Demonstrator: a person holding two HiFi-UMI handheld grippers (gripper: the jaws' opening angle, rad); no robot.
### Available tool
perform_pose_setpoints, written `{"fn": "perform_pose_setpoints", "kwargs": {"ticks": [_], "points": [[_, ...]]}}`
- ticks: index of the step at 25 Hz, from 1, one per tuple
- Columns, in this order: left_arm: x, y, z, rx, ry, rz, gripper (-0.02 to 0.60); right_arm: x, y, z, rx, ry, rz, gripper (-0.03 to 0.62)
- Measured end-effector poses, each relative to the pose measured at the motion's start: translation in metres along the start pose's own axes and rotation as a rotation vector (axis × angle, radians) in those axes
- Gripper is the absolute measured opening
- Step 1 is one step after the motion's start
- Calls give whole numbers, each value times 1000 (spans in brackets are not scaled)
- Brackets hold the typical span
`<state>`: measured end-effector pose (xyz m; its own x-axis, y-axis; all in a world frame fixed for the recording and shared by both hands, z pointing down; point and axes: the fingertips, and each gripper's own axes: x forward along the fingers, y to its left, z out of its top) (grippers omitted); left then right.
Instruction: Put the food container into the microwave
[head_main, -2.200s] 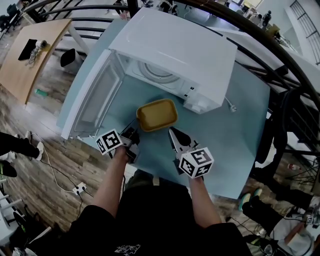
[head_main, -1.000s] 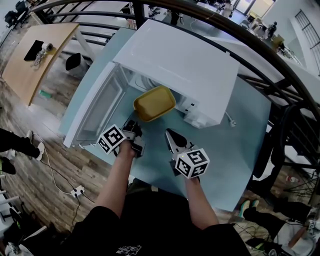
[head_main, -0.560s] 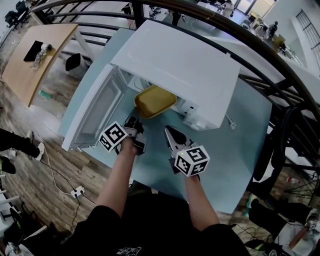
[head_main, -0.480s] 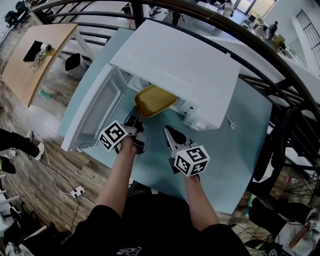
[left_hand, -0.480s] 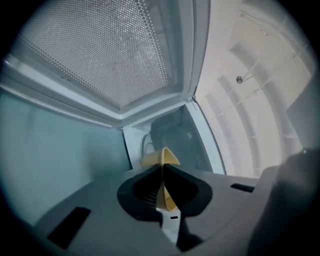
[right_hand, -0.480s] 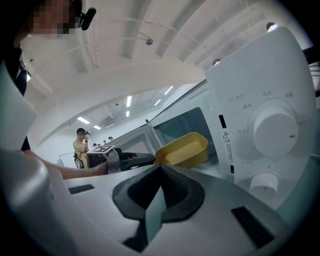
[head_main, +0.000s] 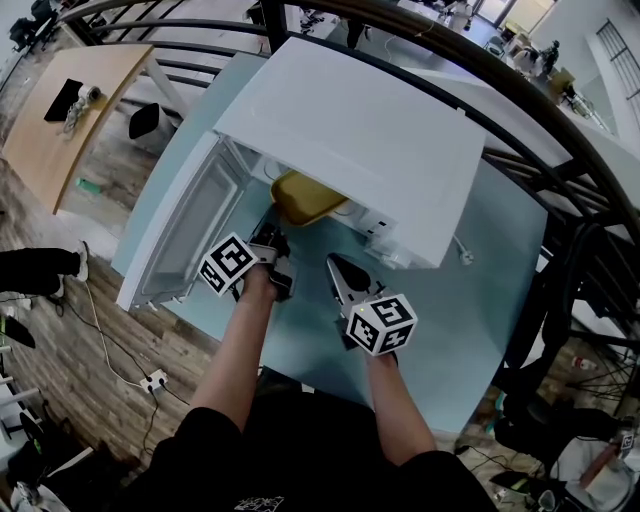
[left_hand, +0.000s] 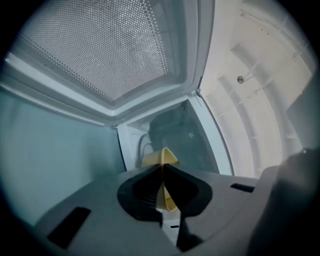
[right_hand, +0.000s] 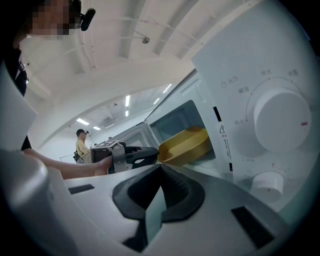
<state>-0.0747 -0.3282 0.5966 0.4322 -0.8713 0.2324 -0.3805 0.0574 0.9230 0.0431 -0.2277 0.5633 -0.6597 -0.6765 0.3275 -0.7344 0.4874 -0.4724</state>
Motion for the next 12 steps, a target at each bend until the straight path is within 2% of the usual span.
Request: {"fn": "perform_pose_setpoints", "kwargs": {"ticks": [12], "points": [[29, 1, 5, -11, -14, 2, 28, 10, -19, -4, 21, 27, 5, 6]]}}
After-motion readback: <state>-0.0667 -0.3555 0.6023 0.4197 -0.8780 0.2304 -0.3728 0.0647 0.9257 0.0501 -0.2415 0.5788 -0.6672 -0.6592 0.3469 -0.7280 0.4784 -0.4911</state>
